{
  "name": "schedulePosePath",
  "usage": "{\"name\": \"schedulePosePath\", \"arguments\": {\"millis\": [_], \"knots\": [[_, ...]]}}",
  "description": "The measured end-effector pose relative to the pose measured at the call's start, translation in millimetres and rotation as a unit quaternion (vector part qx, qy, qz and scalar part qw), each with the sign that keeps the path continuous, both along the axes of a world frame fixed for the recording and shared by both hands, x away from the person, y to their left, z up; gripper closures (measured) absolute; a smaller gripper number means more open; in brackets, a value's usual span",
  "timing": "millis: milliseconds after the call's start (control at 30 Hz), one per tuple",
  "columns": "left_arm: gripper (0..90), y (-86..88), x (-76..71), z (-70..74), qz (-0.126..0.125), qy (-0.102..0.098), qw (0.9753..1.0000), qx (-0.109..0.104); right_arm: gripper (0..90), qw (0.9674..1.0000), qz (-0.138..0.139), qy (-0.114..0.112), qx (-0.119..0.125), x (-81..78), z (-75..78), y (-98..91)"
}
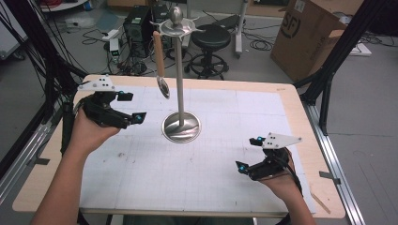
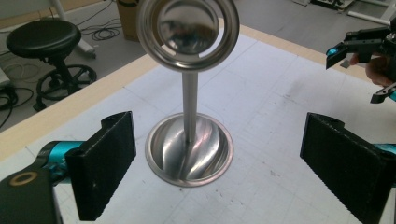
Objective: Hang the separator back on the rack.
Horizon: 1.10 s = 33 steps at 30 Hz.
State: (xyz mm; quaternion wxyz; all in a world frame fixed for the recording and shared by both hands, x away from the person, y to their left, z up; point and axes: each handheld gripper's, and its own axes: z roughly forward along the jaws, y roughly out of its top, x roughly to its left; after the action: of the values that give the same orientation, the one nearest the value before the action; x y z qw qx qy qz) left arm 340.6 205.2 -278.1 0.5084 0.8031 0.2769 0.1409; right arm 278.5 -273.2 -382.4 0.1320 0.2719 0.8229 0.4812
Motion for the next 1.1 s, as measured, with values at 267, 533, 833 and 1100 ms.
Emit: {"name": "schedulePosePath", "arguments": {"millis": [267,533,833,1100], "knots": [[8.3,0.7,-1.0,-15.8,0.003,0.006,1.0,0.003,0.6,1.0,0.0,-0.001,-0.001,0.7,-0.2,0.5],[7.0,1.3,-6.7,-29.5,-0.003,0.005,1.0,-0.007,0.6,1.0,-0.001,0.004,-0.002,1.1,-3.1,-0.6],[6.4,4.9,-18.9,-54.0,-0.014,0.001,0.9994,-0.031,0.6,1.0,-0.002,0.005,-0.002,2.1,-4.1,-1.5],[6.2,2.1,-29.0,-65.3,-0.021,-0.002,0.999,-0.039,0.6,1.0,-0.007,0.004,0.002,2.0,-2.1,-4.0]]}}
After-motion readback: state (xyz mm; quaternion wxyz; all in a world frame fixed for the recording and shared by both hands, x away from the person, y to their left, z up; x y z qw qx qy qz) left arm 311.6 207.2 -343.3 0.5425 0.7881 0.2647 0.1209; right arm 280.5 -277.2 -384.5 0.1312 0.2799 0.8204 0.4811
